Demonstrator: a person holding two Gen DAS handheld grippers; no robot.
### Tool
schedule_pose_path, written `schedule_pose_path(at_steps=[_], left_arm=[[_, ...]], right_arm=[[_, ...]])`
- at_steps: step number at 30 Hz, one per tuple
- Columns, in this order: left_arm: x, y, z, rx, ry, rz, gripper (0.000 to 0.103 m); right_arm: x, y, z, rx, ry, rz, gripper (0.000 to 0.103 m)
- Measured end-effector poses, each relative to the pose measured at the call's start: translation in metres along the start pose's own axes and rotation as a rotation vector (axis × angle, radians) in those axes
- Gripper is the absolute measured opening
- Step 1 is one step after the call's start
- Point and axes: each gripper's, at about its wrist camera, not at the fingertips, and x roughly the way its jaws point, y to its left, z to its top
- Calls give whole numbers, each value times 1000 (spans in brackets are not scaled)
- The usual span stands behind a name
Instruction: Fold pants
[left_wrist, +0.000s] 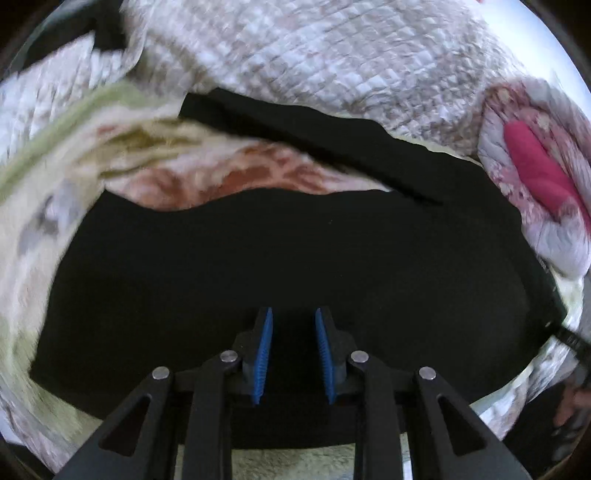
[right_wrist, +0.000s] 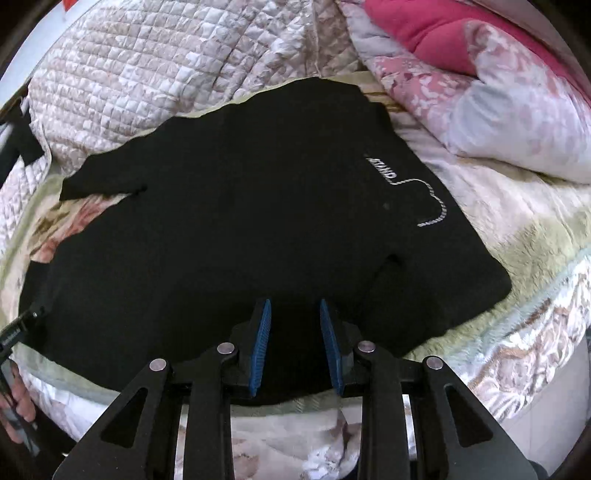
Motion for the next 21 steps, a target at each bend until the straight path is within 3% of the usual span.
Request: schedule_pose_path(at_steps=[4,6,7,8,13,16,21], left_arm=[[1,9,10,-37,12,-10,26],[5,16,20,-44,7,54,30],[10,22,26,-44,9,86,33],[17,29,31,-44,15,114,43],[24,63,47,-118,3,270,44],[20,72,50,-174,12,270,44],[10,35,57,-91,-13,153,43]], right_arm=[[-8,0,5,28,-32,36,28],[-11,8,11,9,-60,51,32],[-10,12,17,-1,-70,56,39],[-9,15,20,-9,-72,59,45],[5,21,48,-26,-67,77,46],[12,30,62,-67,-56,82,46],[20,55,71,-153,-67,107,48]])
